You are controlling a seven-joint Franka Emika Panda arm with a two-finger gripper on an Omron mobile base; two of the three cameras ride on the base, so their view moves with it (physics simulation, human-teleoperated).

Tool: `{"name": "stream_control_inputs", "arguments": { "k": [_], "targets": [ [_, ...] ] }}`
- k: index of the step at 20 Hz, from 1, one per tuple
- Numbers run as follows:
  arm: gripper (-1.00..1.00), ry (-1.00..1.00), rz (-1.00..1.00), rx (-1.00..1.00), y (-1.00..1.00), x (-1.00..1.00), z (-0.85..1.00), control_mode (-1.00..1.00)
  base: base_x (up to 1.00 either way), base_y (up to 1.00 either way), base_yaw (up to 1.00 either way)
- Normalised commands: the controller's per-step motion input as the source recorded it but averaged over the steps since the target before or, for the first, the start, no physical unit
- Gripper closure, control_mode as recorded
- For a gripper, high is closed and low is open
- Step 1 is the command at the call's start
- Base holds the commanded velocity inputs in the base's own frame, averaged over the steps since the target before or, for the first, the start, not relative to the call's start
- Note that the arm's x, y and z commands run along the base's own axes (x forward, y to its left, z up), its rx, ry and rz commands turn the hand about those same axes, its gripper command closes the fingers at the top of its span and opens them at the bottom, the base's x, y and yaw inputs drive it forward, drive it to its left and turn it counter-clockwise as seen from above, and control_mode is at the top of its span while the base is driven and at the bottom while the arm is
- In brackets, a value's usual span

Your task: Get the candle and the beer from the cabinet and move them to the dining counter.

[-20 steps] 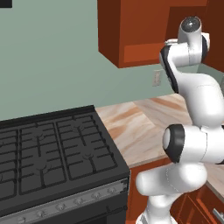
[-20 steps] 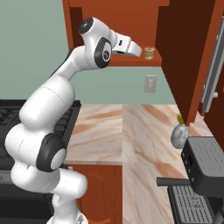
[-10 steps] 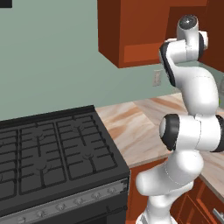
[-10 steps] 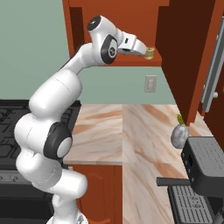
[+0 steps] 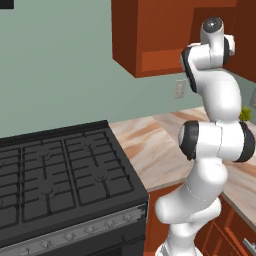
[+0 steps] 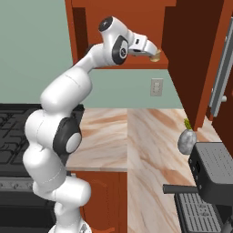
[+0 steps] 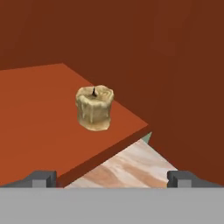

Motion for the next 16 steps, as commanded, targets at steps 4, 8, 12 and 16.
{"name": "stream_control_inputs", "arguments": {
  "k": [4, 8, 12, 16],
  "targets": [
    [-1.00, 0.00, 0.00, 0.00, -0.14, 0.38, -0.05, -1.00, 0.00, 0.00, 0.00],
    [-1.00, 0.00, 0.00, 0.00, -0.11, 0.41, -0.01, -1.00, 0.00, 0.00, 0.00],
    [-1.00, 0.00, 0.00, 0.00, -0.11, 0.34, -0.04, -1.00, 0.00, 0.00, 0.00],
    [-1.00, 0.00, 0.00, 0.00, -0.15, 0.39, -0.07, -1.00, 0.00, 0.00, 0.00]
  ]
}}
